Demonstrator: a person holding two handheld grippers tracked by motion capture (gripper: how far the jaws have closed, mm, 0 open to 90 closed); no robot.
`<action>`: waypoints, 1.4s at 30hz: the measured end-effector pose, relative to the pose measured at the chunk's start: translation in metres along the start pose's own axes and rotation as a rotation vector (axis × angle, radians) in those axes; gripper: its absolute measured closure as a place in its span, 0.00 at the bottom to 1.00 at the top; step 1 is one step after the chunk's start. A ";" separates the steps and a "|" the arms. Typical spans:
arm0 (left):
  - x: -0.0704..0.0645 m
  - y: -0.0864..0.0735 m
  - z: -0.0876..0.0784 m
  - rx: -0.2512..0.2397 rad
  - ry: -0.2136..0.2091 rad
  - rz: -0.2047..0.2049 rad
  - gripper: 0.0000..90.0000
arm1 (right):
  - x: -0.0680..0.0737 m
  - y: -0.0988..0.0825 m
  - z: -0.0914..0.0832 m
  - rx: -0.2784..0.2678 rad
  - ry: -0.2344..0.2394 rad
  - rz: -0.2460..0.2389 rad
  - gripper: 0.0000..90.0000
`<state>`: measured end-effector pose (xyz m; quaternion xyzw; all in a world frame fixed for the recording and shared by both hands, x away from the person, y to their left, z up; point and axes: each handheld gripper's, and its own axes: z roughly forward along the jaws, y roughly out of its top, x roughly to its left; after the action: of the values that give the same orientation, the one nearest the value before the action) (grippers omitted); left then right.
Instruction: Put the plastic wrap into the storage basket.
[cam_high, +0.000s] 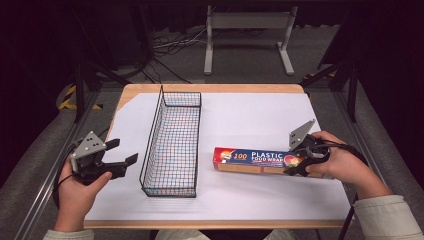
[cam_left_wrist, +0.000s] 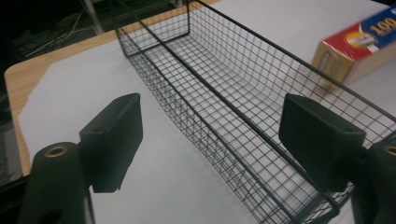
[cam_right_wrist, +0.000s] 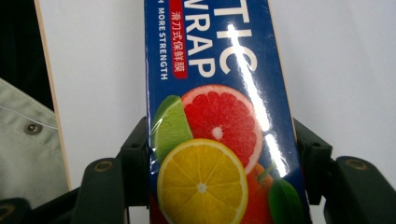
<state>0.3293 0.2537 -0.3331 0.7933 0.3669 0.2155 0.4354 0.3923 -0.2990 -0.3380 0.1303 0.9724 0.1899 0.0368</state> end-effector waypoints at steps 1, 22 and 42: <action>-0.001 0.002 0.000 0.004 -0.007 -0.001 0.22 | 0.000 0.003 -0.004 -0.004 -0.006 -0.006 0.44; -0.025 0.061 0.014 0.052 -0.218 0.141 0.19 | 0.002 0.052 -0.054 -0.034 -0.035 -0.040 0.44; -0.052 0.123 0.053 0.099 -0.403 0.377 0.12 | 0.009 0.081 -0.050 -0.036 -0.009 -0.097 0.44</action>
<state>0.3797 0.1419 -0.2577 0.8947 0.1290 0.1123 0.4126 0.3966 -0.2421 -0.2608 0.0832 0.9738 0.2050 0.0530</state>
